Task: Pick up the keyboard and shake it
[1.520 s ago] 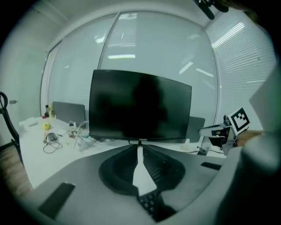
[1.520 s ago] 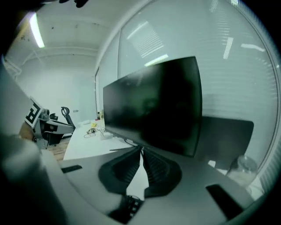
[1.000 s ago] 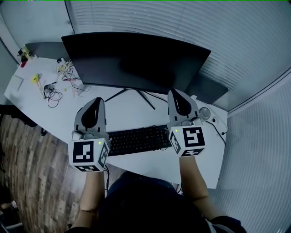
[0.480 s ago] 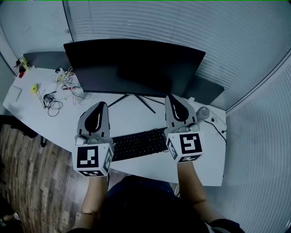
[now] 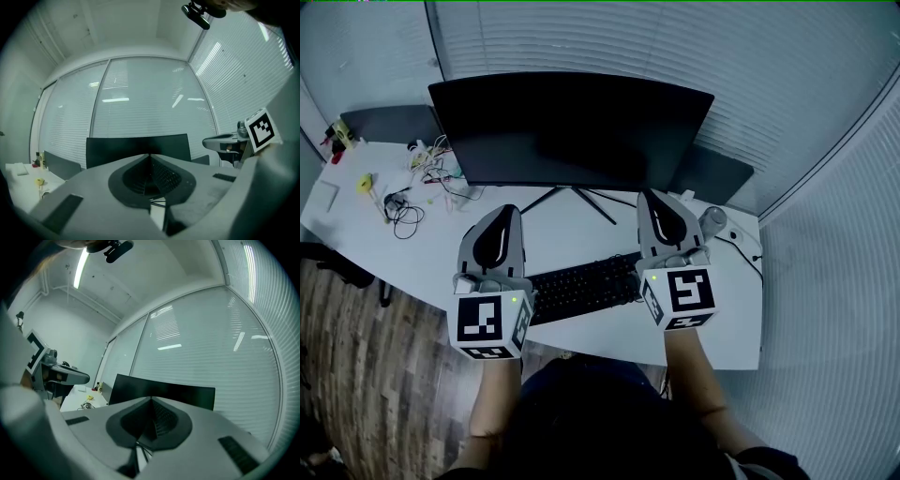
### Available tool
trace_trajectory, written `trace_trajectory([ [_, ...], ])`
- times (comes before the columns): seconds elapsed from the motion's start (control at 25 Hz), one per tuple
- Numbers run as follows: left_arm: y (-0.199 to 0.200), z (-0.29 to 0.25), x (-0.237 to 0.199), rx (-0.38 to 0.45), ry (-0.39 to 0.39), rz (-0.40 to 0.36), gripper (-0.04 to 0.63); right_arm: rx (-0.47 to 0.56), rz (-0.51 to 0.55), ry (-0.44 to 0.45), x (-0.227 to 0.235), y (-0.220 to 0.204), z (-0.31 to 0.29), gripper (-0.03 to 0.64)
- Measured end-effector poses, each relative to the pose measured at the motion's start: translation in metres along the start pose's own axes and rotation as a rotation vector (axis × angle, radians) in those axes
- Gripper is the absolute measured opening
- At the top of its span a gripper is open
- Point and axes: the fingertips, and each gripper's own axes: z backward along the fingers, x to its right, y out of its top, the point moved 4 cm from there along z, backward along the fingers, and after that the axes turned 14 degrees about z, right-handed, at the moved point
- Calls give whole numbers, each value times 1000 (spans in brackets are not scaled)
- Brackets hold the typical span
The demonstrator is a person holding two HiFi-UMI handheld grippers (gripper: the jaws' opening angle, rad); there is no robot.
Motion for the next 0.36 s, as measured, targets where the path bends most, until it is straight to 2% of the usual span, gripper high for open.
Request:
trace_trajectory([
  [0.36,6,12,6,-10,3,2,28,-1,7,9,2,11,12,26],
])
